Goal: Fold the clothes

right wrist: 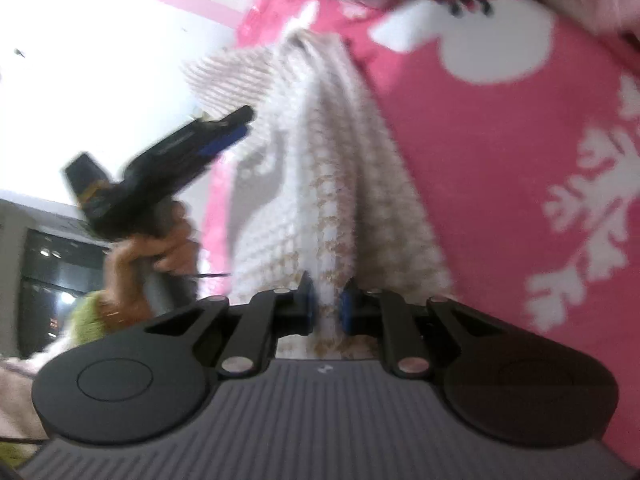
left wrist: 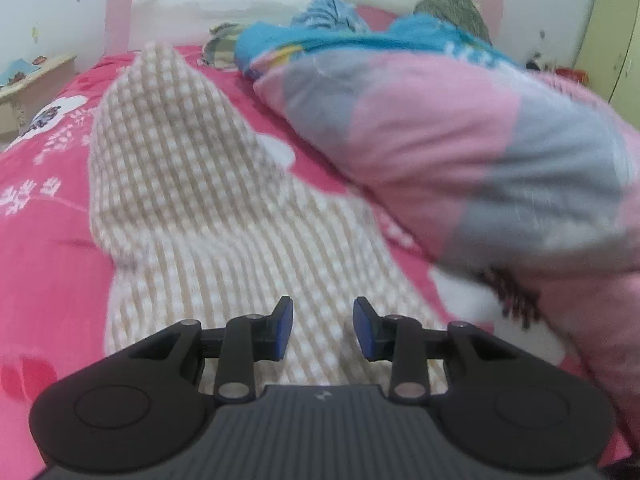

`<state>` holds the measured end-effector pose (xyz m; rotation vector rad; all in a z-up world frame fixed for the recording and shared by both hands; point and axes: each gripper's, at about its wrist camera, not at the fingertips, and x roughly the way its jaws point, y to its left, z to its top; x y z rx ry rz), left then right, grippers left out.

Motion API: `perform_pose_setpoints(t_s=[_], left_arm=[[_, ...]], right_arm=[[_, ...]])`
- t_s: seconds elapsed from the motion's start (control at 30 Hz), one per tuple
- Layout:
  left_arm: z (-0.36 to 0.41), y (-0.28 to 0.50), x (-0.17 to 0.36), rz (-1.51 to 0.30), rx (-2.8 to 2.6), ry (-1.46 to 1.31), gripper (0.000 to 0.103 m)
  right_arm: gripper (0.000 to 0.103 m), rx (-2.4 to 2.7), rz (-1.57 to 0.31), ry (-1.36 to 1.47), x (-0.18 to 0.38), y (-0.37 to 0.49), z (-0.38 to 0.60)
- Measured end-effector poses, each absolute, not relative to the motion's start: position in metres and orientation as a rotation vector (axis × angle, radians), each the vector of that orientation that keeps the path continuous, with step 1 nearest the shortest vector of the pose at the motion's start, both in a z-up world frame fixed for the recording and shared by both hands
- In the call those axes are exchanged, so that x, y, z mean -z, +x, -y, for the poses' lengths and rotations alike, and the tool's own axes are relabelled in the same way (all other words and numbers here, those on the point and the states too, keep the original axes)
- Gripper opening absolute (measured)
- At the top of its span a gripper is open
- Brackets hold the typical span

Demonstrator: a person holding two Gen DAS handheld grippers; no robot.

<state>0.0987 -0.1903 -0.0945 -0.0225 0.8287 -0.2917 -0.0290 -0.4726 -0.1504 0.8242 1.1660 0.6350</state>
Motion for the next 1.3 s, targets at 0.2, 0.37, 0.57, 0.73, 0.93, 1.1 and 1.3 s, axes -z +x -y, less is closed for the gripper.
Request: perform_pose_setpoints(t_s=[0.2, 0.37, 0.57, 0.73, 0.93, 1.1, 1.3], left_arm=[[0.182, 0.052, 0.077, -0.835, 0.300, -0.014, 0.037], [0.181, 0.000, 0.077, -0.890, 0.411, 0.020, 0.037], [0.194, -0.035, 0.109, -0.927, 0.454, 0.024, 0.041], [0.191, -0.033, 0.107, -0.907, 0.445, -0.005, 0.041], [0.186, -0.036, 0.114, -0.901, 0.475, -0.024, 0.043], [0.185, -0.041, 0.122, -0.886, 0.464, -0.067, 0.044], [0.179, -0.040, 0.124, -0.888, 0.477, -0.089, 0.044]], right_arm=[[0.023, -0.543, -1.163, 0.794, 0.139, -0.039, 0.487], [0.023, -0.513, -1.093, 0.593, 0.079, -0.066, 0.520], [0.022, -0.772, -1.106, 0.300, 0.053, -0.068, 0.491], [0.021, -0.577, -1.339, 0.004, 0.119, -0.062, 0.455], [0.023, -0.620, -1.138, 0.098, 0.039, -0.026, 0.465], [0.036, -0.569, -0.922, 0.099, 0.035, 0.053, 0.426], [0.037, -0.576, -0.865, 0.083, 0.063, 0.102, 0.392]])
